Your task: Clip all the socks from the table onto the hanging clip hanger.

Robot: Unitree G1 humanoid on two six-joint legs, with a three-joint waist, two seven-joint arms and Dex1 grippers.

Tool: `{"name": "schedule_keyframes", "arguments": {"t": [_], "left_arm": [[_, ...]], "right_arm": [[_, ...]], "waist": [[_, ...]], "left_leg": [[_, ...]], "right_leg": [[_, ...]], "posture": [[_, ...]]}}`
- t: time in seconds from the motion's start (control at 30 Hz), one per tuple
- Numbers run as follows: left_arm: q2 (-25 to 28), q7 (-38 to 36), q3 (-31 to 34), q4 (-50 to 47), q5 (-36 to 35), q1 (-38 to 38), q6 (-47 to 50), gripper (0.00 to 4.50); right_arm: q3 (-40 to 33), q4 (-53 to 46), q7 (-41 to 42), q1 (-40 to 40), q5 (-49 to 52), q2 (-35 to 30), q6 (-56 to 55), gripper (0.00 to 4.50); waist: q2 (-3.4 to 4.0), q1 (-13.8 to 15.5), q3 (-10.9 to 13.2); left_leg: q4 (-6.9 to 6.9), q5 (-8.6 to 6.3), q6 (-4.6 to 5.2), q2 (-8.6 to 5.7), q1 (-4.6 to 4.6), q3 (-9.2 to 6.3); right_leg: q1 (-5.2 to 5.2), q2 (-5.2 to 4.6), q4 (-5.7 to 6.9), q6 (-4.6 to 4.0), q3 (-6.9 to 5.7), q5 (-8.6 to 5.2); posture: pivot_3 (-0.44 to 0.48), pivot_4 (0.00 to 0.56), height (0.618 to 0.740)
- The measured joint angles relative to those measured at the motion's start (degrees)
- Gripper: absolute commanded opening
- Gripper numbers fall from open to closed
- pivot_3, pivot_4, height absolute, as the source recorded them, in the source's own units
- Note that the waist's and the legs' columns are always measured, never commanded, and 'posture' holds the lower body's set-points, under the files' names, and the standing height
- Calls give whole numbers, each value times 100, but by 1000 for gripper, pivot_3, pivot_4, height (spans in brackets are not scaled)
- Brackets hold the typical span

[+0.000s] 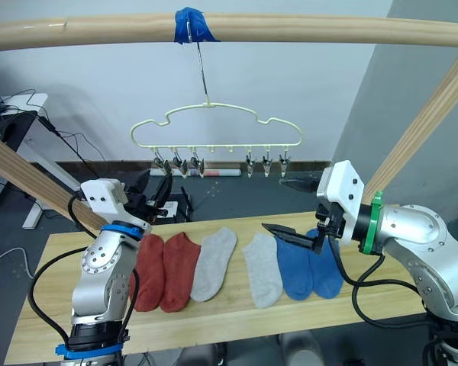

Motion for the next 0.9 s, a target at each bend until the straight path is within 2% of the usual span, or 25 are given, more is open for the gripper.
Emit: {"name": "schedule_keyframes", "arguments": {"t": [0.73, 0.83, 0.9], "left_arm": [[-35, 113, 31, 119, -89, -412, 9, 2481], [-35, 111, 34, 119, -89, -418, 8, 1925], [-35, 109, 33, 119, -89, -434, 8, 1325]], "right_arm": [[217, 9, -102, -172, 103, 123, 167, 4500], [224, 9, -101, -168, 85, 124, 161, 4500], [228, 10, -101, -164, 65, 124, 159, 4500]], "waist": [[-1, -58, 19], [-1, -59, 20], [-1, -58, 20]], "left_leg": [[0, 0, 0, 0, -21, -4], [-1, 0, 0, 0, -21, -4], [-1, 0, 0, 0, -22, -4]], "right_leg": [[-15, 0, -6, -3, -4, 3], [-15, 0, -6, -2, -5, 2], [-15, 0, -6, 0, -5, 2]], "posture": [[-266, 275, 740], [-267, 275, 740], [-266, 275, 740]]}}
